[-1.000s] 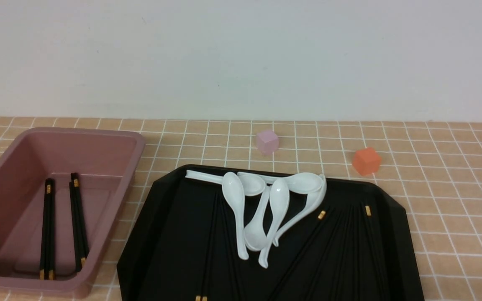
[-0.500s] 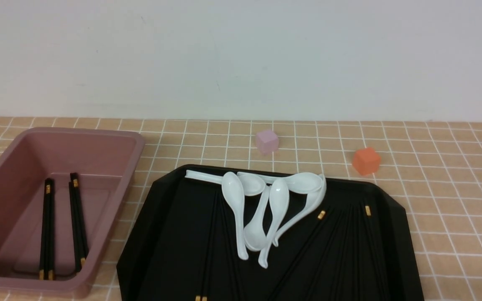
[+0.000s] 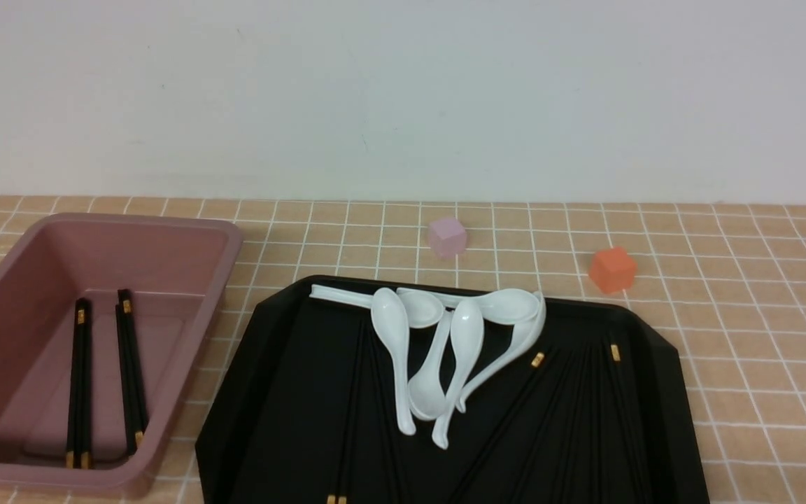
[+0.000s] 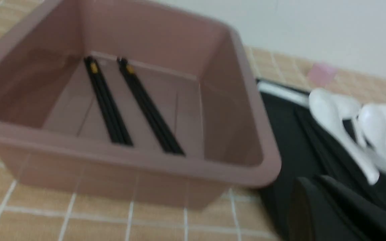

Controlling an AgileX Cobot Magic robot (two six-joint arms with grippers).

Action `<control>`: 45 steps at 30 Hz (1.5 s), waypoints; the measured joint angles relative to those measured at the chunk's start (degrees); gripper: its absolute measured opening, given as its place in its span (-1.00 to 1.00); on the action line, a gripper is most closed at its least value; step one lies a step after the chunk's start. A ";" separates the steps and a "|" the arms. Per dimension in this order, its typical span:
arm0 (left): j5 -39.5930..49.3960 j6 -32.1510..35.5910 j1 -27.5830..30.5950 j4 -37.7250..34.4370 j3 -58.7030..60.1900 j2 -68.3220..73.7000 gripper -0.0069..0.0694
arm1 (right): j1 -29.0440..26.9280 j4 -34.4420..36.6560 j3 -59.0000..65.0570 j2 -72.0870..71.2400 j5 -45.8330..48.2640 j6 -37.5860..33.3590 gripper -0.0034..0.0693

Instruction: On brown tablecloth take chopsticks from black tray and put them in box.

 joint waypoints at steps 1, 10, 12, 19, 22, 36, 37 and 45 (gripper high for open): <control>1.14 0.00 -0.05 0.19 0.00 0.00 -0.82 | 0.00 0.00 0.00 0.00 0.00 0.00 -0.25; 5.10 0.00 -0.04 0.77 0.19 0.00 -0.80 | 0.00 0.00 0.00 0.00 0.00 0.00 -0.25; 5.10 0.00 -0.04 0.77 0.19 0.00 -0.79 | 0.00 0.00 0.00 0.00 0.00 0.00 -0.25; 5.10 0.00 -0.04 0.76 0.19 0.00 -0.77 | 0.00 0.00 0.00 0.00 0.00 0.00 -0.25; 5.10 0.00 -0.04 0.76 0.19 0.00 -0.76 | 0.00 0.00 0.00 0.00 0.00 0.00 -0.25; 5.10 0.00 -0.04 0.64 0.19 0.00 -0.73 | 0.00 0.00 0.00 0.00 0.00 0.00 -0.25; 5.10 0.00 -0.04 0.64 0.19 0.00 -0.73 | 0.00 0.00 0.00 0.00 0.00 0.00 -0.25; 5.10 0.00 -0.04 0.59 0.19 0.00 -0.71 | 0.00 0.00 0.00 0.00 0.00 0.00 -0.25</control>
